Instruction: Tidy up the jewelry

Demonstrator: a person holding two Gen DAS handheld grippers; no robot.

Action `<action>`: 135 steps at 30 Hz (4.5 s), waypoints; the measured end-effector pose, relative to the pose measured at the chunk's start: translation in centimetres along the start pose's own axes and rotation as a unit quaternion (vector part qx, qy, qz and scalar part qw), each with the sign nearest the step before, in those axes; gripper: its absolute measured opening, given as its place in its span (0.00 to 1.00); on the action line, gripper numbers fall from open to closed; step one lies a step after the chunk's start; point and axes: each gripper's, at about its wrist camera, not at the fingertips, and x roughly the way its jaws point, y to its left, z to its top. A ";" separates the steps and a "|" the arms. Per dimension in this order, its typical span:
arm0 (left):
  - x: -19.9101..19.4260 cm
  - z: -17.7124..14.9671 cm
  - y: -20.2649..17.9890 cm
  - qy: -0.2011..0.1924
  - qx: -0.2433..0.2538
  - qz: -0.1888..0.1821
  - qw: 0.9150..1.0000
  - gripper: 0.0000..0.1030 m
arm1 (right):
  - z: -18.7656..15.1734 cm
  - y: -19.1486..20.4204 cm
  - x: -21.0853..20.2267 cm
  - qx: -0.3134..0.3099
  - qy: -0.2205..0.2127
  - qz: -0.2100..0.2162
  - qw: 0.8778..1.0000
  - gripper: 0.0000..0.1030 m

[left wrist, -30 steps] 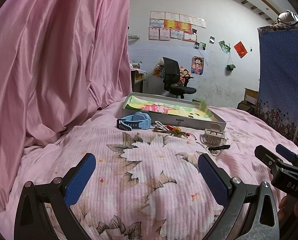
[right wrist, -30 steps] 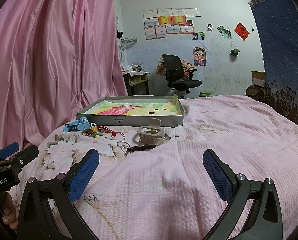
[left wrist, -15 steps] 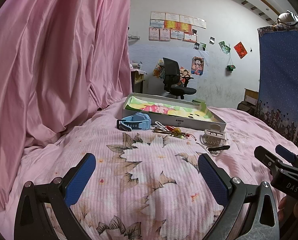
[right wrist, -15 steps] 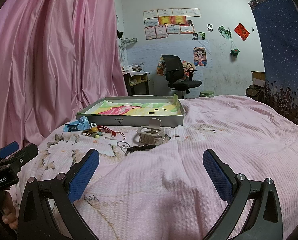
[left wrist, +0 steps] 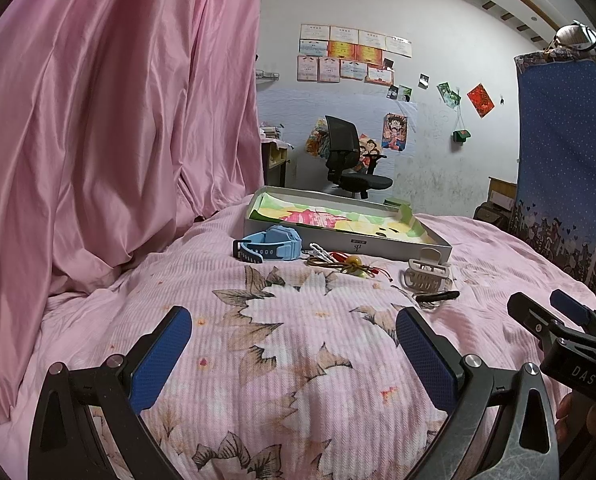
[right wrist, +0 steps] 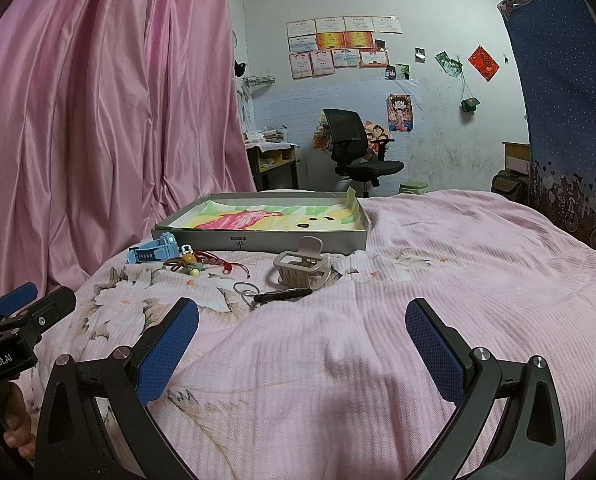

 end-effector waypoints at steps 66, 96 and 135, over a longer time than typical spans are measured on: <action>11.7 5.8 -0.8 0.115 0.021 -0.040 0.992 1.00 | 4.9 0.2 9.0 -0.061 0.105 0.012 0.993 0.99; 16.0 5.1 -3.9 0.166 0.081 -0.140 0.973 0.54 | 2.2 0.5 13.0 -0.054 0.184 0.099 0.976 0.56; 13.4 4.5 -3.8 0.169 0.060 -0.159 0.971 0.09 | 2.2 0.7 10.7 -0.029 0.190 0.138 0.972 0.05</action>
